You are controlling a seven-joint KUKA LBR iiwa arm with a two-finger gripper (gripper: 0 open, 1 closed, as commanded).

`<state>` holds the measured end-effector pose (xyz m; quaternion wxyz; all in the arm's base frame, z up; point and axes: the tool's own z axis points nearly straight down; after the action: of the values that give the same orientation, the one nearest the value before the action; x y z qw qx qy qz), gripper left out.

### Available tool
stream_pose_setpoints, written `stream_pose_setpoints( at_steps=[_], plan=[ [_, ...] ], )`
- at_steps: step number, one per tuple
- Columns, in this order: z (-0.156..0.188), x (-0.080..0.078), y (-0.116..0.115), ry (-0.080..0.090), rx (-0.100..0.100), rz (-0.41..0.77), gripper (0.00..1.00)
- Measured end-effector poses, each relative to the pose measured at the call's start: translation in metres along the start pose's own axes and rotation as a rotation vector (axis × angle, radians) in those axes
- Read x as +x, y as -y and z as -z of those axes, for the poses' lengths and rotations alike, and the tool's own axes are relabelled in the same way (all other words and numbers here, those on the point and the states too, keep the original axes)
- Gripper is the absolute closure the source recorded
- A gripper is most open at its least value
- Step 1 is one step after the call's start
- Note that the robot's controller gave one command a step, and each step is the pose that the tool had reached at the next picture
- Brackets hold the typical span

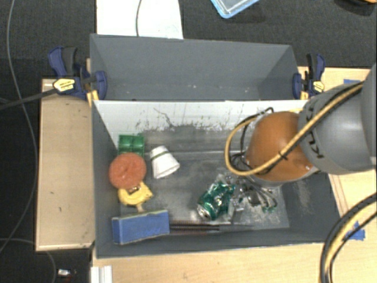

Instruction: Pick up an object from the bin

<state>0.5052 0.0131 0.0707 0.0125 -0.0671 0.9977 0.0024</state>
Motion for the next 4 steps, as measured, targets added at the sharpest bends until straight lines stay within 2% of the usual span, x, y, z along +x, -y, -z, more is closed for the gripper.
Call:
stream_pose_setpoints(
  at_steps=[4],
  plan=[
    [0.0003,0.0002,0.0000,0.000,0.000,-0.009,1.00]
  ],
)
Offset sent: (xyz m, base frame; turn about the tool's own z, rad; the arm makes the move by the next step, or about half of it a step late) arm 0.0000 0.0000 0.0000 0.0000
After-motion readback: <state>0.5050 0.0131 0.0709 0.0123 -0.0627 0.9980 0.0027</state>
